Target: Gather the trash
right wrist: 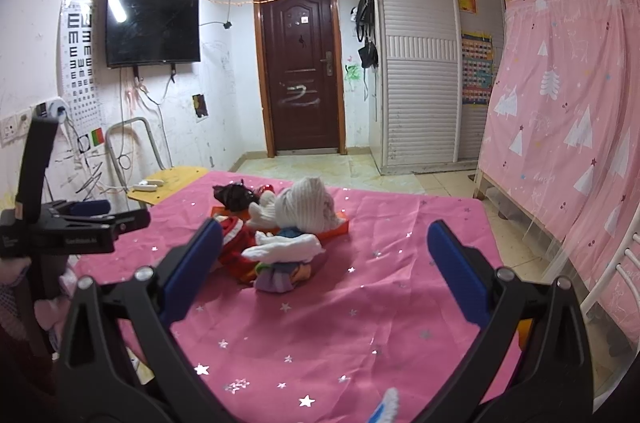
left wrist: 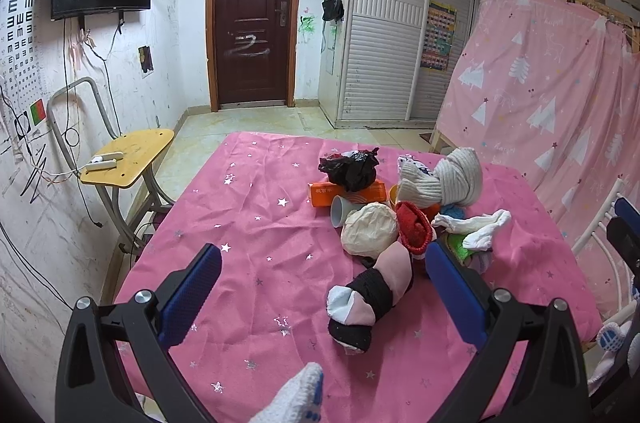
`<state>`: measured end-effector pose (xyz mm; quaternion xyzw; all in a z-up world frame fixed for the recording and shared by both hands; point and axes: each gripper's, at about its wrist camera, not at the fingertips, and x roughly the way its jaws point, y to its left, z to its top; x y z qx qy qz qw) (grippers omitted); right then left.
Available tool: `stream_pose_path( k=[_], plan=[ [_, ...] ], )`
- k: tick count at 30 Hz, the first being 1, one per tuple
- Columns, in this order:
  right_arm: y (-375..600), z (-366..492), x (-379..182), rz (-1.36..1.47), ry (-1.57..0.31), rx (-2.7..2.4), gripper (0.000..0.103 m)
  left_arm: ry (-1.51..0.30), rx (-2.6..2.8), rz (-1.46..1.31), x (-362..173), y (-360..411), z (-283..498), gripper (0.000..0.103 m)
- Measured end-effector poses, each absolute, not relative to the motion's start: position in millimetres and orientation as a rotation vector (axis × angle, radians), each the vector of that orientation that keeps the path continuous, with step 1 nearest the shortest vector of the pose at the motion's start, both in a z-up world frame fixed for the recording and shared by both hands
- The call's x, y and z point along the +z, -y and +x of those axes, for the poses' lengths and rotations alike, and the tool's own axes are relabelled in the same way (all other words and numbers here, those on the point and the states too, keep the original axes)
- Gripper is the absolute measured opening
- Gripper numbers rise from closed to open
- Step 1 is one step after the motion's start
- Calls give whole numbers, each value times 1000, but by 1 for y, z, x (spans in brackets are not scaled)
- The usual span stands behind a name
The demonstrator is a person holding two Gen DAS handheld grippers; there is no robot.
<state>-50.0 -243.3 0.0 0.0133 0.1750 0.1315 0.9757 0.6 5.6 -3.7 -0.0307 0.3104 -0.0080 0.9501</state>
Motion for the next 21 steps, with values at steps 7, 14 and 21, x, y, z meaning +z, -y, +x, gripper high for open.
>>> stream_pose_path(
  k=[7,14,21],
  plan=[
    [245,-48,2,26,-352,268,99,-632,-17,-62,-4,-5,1,94],
    [246,-47,4,24,-352,267,99,-636,-20,-63,-5,-5,0,94],
    [245,-48,3,24,-350,267,99,-636,-21,-62,-5,-5,0,94]
  ],
)
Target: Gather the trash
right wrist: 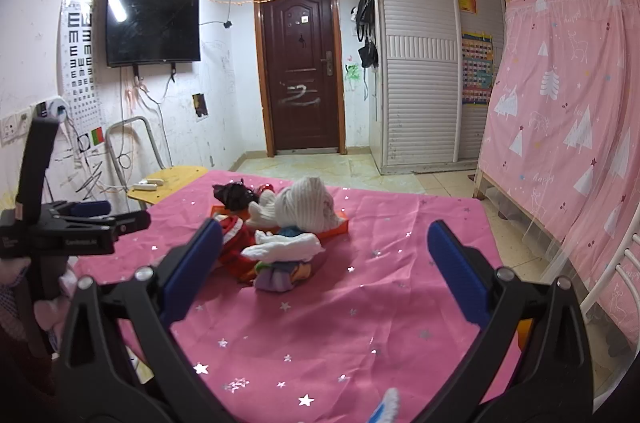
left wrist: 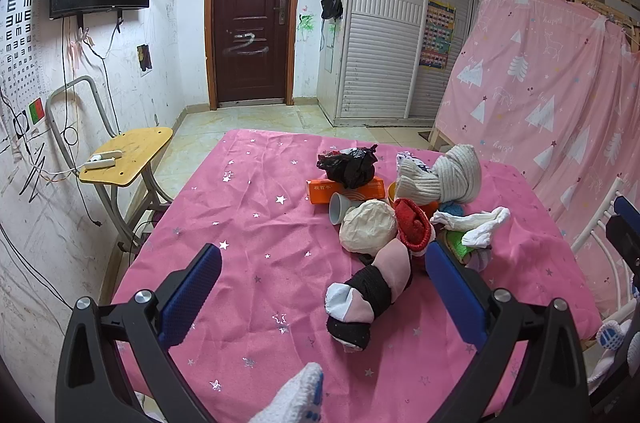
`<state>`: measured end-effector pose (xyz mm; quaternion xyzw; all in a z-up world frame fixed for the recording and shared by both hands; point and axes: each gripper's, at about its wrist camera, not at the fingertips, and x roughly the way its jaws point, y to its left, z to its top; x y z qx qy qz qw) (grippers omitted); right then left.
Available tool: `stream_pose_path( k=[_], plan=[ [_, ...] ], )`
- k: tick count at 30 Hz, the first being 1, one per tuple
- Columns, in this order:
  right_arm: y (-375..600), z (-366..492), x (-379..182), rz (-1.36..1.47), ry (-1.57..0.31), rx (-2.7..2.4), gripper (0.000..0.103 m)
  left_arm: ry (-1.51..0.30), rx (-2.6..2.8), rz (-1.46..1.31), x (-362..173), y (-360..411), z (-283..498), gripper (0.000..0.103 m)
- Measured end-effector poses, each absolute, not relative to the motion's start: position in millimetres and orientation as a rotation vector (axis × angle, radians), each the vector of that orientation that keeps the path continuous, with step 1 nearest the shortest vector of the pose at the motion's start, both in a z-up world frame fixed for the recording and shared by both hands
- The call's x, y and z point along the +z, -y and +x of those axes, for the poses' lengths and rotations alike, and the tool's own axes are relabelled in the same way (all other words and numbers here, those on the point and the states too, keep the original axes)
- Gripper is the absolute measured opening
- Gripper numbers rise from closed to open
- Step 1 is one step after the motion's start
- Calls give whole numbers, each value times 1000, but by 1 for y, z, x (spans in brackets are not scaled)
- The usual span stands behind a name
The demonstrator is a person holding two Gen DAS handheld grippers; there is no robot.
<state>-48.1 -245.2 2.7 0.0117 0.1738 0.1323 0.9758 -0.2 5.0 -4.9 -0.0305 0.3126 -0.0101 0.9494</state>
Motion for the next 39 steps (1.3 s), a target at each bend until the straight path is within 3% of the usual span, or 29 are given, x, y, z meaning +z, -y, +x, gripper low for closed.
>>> stream_pose_path(
  k=[39],
  plan=[
    [240,-37,-7,15,-376,279,99,-661,-16,-61,-11,-5,9,94]
  ],
)
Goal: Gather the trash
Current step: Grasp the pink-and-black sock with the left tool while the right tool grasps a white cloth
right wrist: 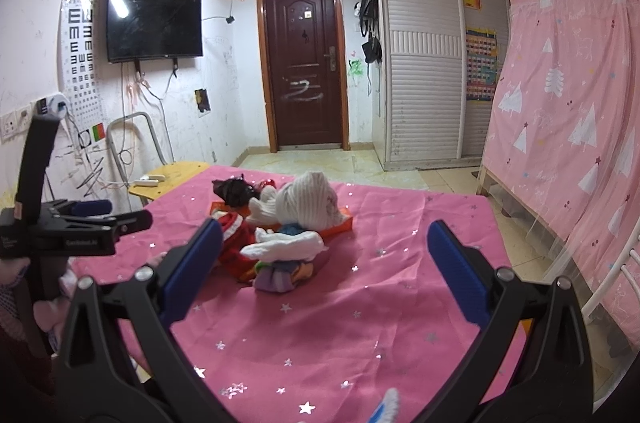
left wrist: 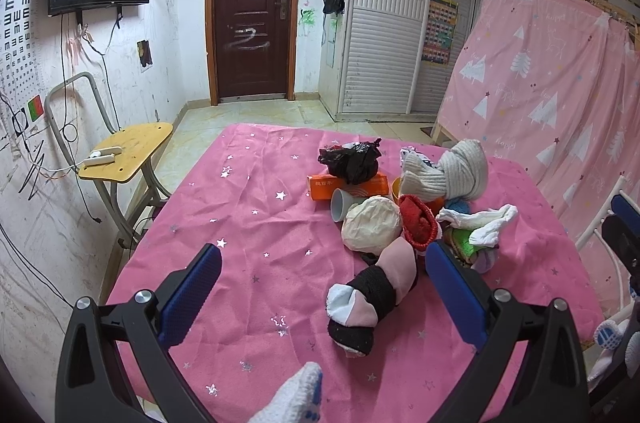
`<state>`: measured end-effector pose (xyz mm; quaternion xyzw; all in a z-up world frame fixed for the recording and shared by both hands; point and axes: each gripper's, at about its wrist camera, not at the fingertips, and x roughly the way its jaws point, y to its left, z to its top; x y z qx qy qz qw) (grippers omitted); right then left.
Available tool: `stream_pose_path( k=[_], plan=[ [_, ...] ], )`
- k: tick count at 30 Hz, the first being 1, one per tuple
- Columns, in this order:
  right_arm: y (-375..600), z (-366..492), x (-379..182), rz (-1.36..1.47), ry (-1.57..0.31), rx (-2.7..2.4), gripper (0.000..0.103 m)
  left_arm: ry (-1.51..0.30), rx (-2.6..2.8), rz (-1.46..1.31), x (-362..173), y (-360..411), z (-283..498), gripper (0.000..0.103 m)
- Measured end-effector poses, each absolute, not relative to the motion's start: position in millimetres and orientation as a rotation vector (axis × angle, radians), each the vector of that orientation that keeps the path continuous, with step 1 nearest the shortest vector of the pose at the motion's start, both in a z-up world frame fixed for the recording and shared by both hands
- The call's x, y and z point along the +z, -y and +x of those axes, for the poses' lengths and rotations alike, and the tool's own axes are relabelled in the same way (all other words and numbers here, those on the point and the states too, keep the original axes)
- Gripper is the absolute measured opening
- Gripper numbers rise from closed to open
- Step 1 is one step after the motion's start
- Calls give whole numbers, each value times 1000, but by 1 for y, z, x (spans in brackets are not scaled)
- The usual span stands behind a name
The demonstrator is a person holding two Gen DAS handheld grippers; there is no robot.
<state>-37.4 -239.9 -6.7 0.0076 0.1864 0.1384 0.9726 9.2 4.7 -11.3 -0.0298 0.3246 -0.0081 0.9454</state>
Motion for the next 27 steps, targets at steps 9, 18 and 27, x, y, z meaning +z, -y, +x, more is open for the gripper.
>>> stream_pose_path(
  k=[9,18,27],
  plan=[
    [217,1,-28,7,-500,370,99,-653,-115,-36,-13,-2,22,94],
    [195,46,-48,15,-651,420,99,-740,-230,0,-38,13,43,94],
    [192,63,-53,24,-715,430,98,-812,-302,29,-62,31,58,69]
  ],
)
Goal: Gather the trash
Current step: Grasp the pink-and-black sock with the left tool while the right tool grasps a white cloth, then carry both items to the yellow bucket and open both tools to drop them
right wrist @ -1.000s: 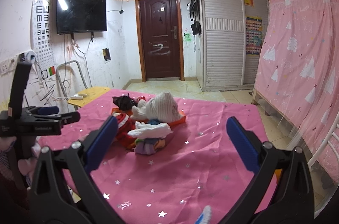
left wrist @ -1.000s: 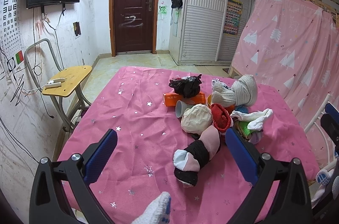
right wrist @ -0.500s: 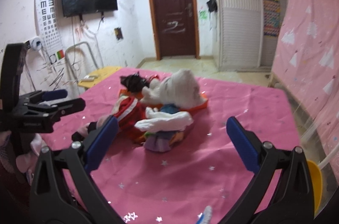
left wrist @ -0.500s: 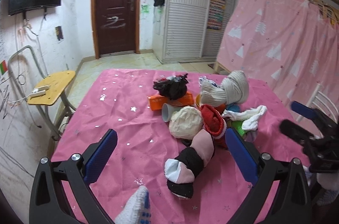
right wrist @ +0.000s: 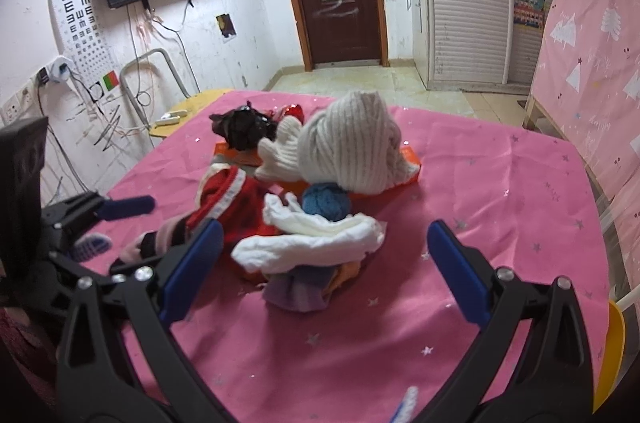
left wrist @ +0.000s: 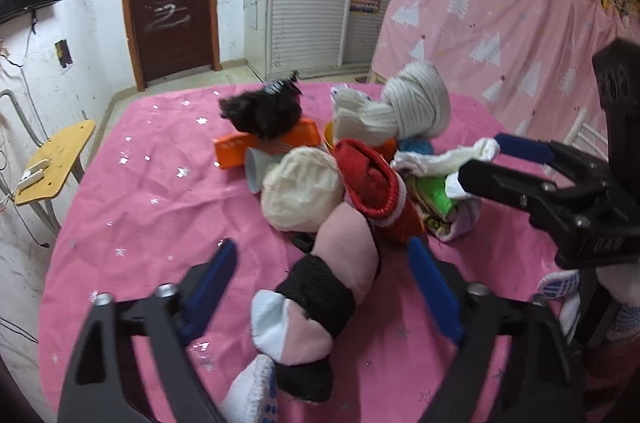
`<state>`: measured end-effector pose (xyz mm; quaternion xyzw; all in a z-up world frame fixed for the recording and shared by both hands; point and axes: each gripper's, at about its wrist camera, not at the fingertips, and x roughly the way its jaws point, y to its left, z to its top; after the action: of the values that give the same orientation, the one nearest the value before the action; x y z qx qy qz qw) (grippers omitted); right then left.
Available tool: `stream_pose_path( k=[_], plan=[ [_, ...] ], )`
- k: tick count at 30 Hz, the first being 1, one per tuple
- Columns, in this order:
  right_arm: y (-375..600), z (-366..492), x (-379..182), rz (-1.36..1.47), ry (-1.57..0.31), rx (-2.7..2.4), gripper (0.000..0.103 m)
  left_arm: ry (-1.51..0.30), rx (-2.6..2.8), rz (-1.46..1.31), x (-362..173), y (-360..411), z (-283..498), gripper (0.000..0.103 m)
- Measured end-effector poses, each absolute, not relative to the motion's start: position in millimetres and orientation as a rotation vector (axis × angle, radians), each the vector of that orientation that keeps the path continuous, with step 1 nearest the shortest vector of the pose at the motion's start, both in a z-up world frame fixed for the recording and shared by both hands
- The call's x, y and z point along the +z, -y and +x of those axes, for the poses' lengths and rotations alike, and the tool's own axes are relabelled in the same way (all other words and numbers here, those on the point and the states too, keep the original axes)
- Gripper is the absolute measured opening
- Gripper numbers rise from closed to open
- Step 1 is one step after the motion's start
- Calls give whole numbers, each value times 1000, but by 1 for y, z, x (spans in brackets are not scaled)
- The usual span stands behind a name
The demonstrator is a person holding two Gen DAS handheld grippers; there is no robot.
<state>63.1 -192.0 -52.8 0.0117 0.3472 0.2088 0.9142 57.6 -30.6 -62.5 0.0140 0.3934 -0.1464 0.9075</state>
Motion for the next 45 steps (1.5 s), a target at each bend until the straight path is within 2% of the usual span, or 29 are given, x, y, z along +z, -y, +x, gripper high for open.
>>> stream_pose_path(
  k=[2,4,5,6,7,8,10,13,22,33,45],
  plan=[
    [193,66,-55,28,-729,436,94,-828,-310,39,-67,34,60,61],
    [193,69,-57,37,-742,440,79,-839,-302,53,-72,38,61,48],
    [194,70,-58,41,-746,443,75,-846,-300,53,-73,37,62,45],
    [195,71,-59,45,-749,445,63,-847,-299,51,-74,37,63,42],
    [195,71,-60,52,-751,447,58,-845,-297,46,-74,37,62,38],
    [196,71,-59,59,-749,452,56,-843,-298,42,-74,36,62,37],
    [197,70,-59,70,-744,458,35,-840,-298,41,-73,38,61,32],
    [200,67,-59,84,-733,472,28,-835,-290,45,-70,37,57,30],
    [212,54,-45,132,-673,497,21,-798,-236,39,-49,32,44,29],
    [255,45,-29,259,-598,519,21,-750,-233,22,-20,40,33,29],
    [343,26,-13,355,-501,373,21,-689,-365,68,14,115,39,29]
  ],
)
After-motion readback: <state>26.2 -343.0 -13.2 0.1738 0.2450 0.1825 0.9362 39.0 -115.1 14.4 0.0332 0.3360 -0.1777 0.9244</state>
